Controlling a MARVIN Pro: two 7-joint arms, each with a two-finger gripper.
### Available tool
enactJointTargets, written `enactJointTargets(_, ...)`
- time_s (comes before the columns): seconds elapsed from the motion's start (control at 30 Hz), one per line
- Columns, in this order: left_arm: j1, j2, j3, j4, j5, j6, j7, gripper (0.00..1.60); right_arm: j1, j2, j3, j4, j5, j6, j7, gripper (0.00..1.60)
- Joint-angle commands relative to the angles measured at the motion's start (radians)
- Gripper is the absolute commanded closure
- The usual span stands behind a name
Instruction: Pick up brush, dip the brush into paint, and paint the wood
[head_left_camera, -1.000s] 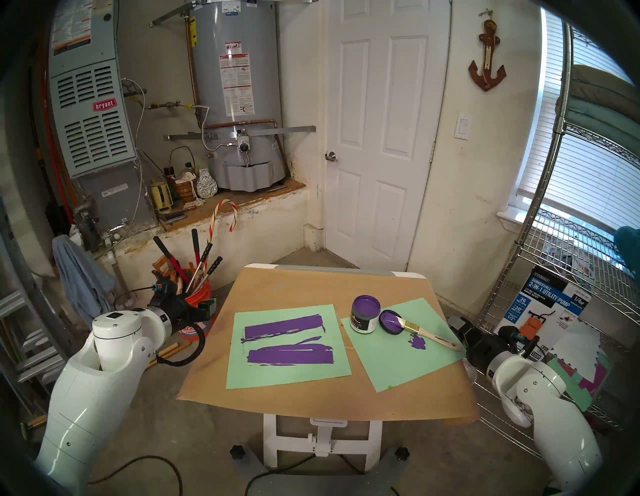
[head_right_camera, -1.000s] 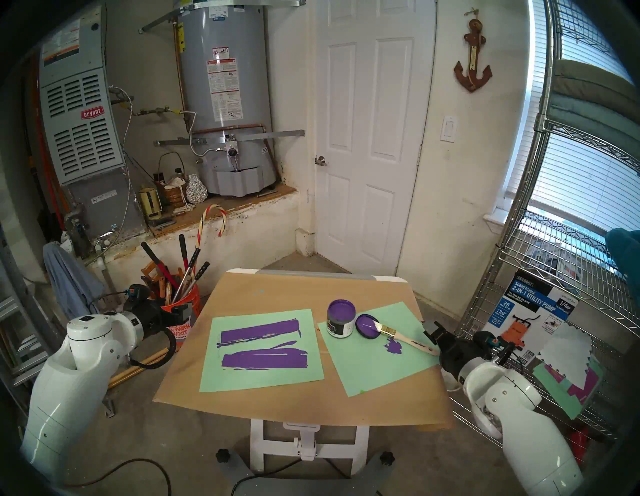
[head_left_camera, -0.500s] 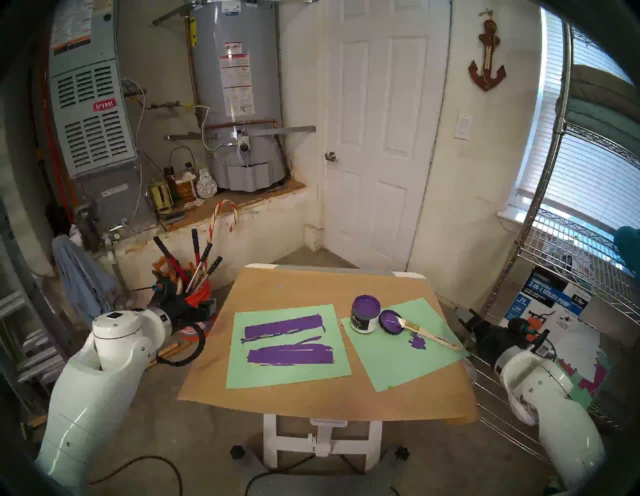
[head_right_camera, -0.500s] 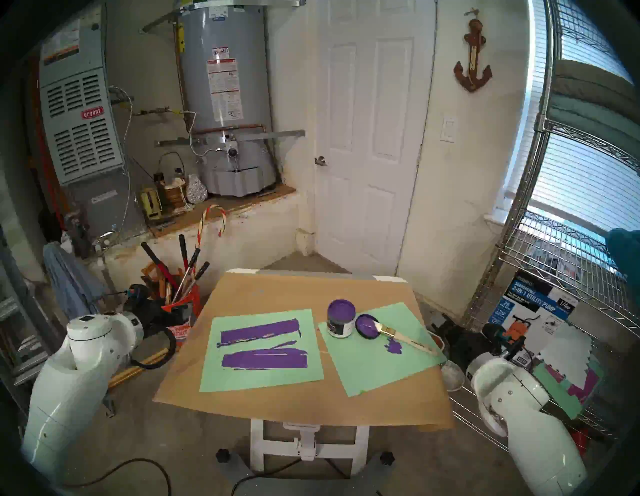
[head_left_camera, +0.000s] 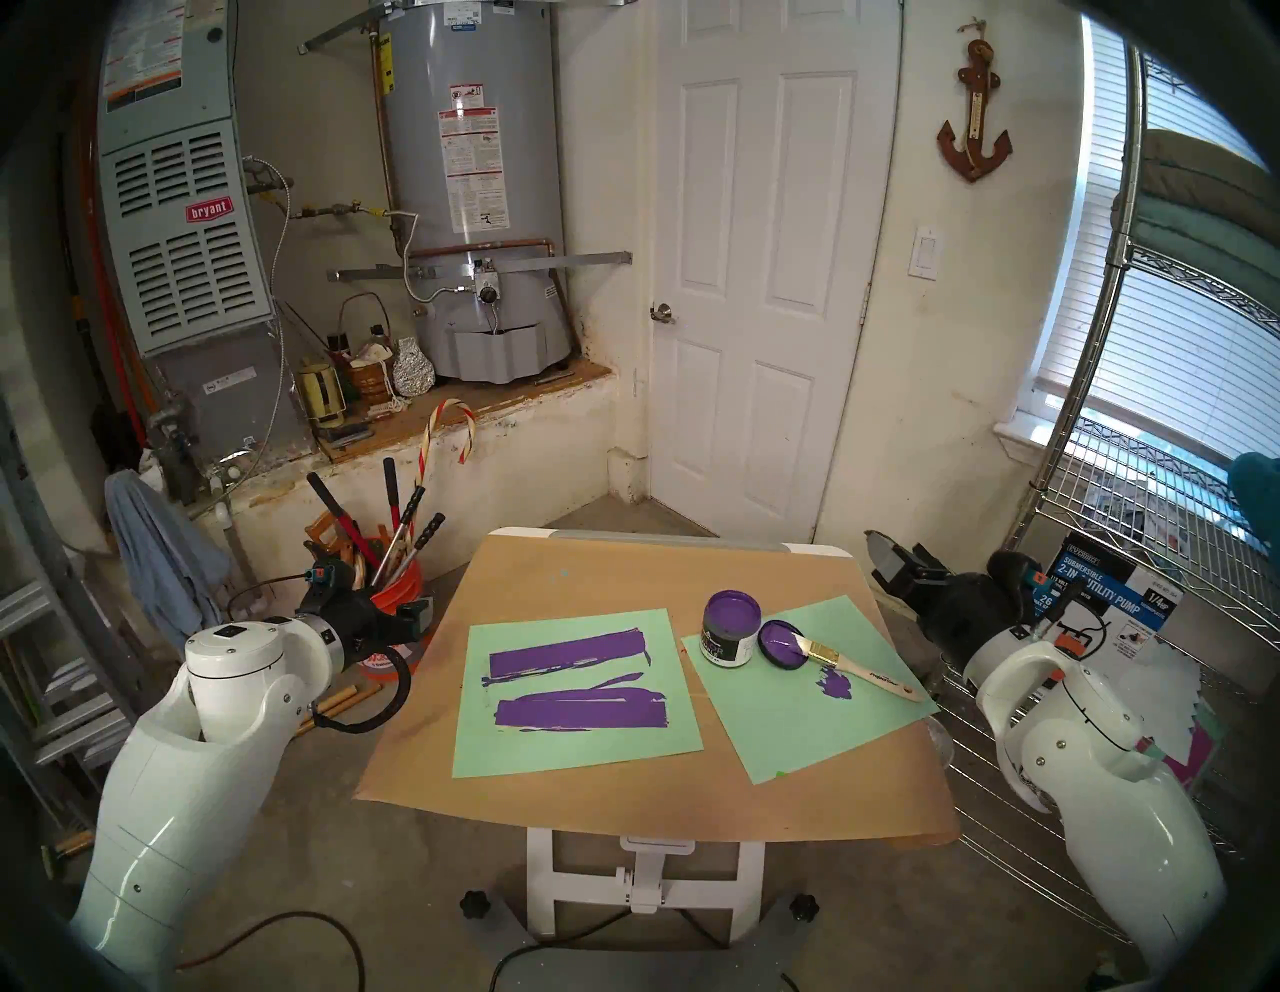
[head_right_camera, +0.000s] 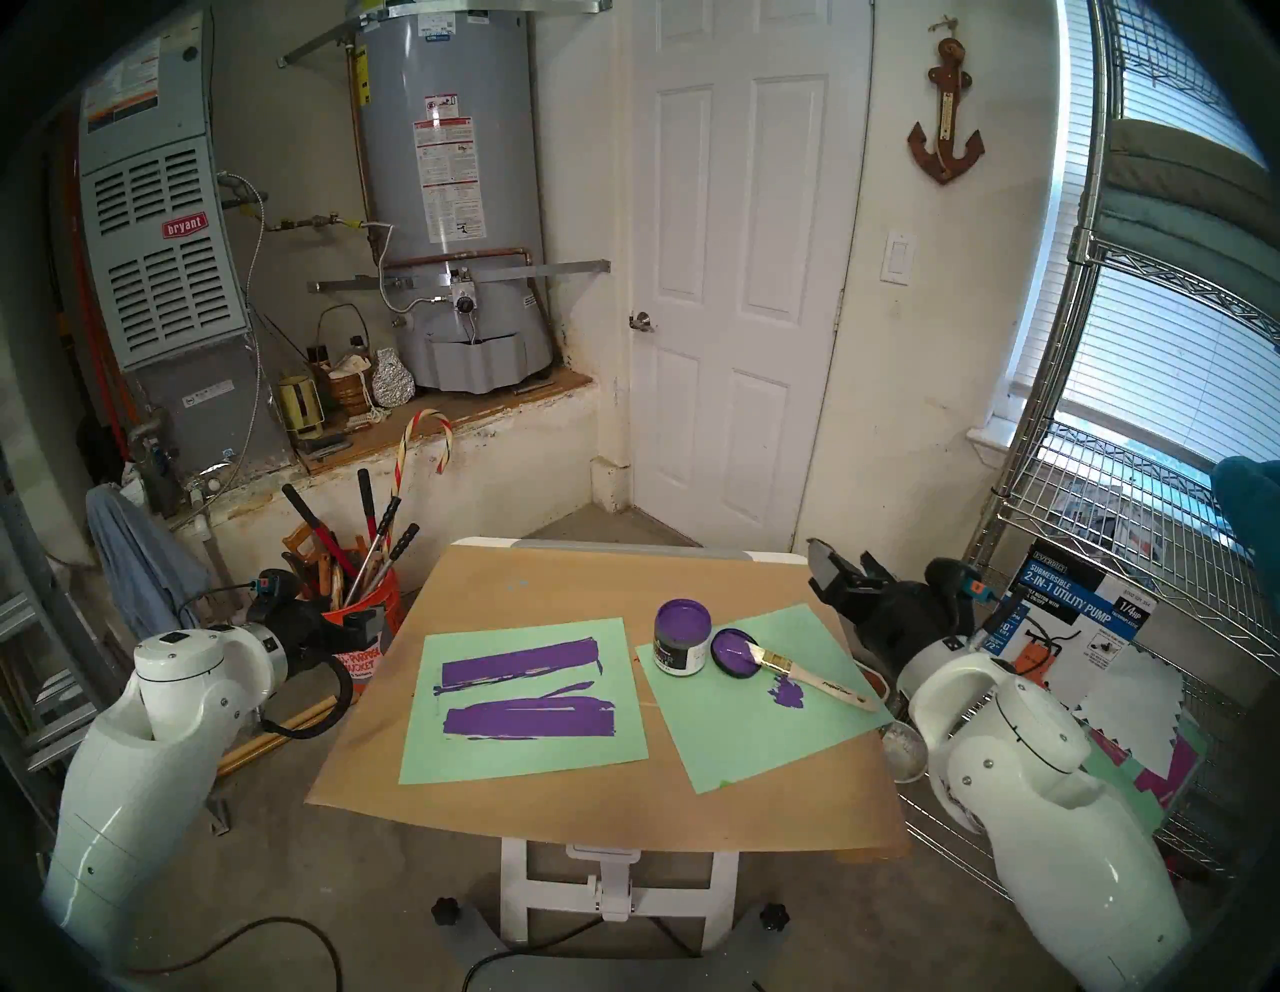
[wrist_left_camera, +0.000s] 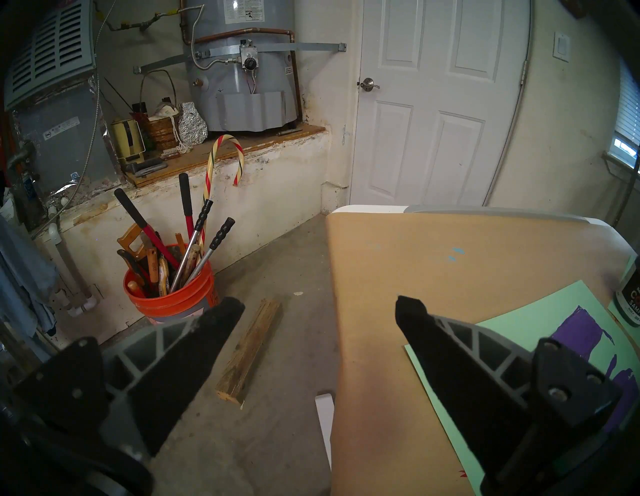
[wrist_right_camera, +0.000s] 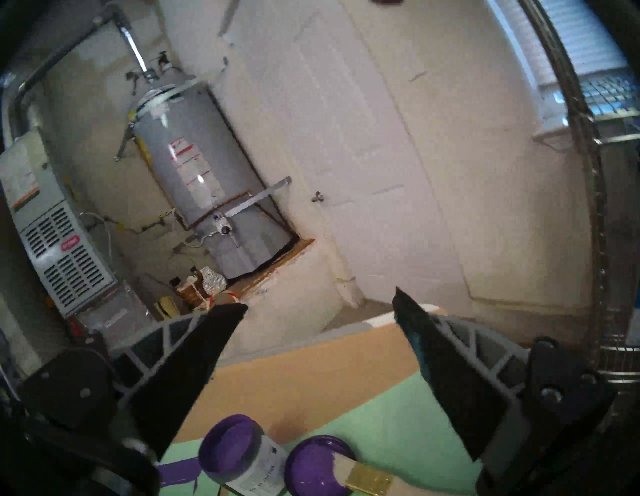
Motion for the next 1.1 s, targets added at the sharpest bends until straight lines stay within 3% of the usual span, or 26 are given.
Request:
enactJointTargets(0.0, -0.008, 0.002, -0.007, -0.011, -0.001, -0.003, 0.000, 0.00, 0.110, 0.040, -0.068, -0.092, -0.114, 0.035, -0.058, 0.00)
enactJointTargets(0.2, -0.008, 0.002, -0.007, -0.011, -0.001, -0.003, 0.000, 0.00, 0.160, 0.050, -0.122, -0.118, -0.218, 0.093, -0.112, 0.00)
enactJointTargets(0.23, -0.008, 0.003, -0.007, -0.011, -0.001, -0.003, 0.000, 0.00, 0.198, 0.047, -0.146, -0.110, -0.237, 0.110, -0.123, 0.00)
enactJointTargets(0.27, -0.008, 0.003, -0.007, -0.011, -0.001, -0.003, 0.000, 0.00, 0.176, 0.045, -0.139, -0.119, -0.249, 0.113, -0.129, 0.00)
enactJointTargets(0.33, -0.008, 0.003, -0.007, -0.011, -0.001, -0.003, 0.000, 0.00, 0.225, 0.052, -0.170, -0.104, -0.297, 0.136, -0.143, 0.00)
enactJointTargets(0.37, -0.008, 0.003, -0.007, -0.011, 0.000, -0.003, 0.000, 0.00, 0.203, 0.046, -0.166, -0.113, -0.307, 0.138, -0.148, 0.00)
enactJointTargets(0.5, -0.008, 0.003, -0.007, -0.011, -0.001, -0.003, 0.000, 0.00, 0.245, 0.022, -0.215, -0.108, -0.371, 0.174, -0.173, 0.00)
enactJointTargets(0.63, -0.008, 0.003, -0.007, -0.012, -0.001, -0.004, 0.000, 0.00, 0.310, -0.039, -0.275, -0.084, -0.423, 0.194, -0.206, 0.00)
enactJointTargets(0.67, -0.008, 0.003, -0.007, -0.012, -0.001, -0.004, 0.000, 0.00, 0.285, -0.049, -0.263, -0.094, -0.439, 0.194, -0.211, 0.00)
enactJointTargets(1.07, -0.007, 0.002, -0.008, -0.014, -0.001, -0.004, 0.000, 0.00, 0.420, -0.196, -0.374, -0.011, -0.603, 0.267, -0.284, 0.00)
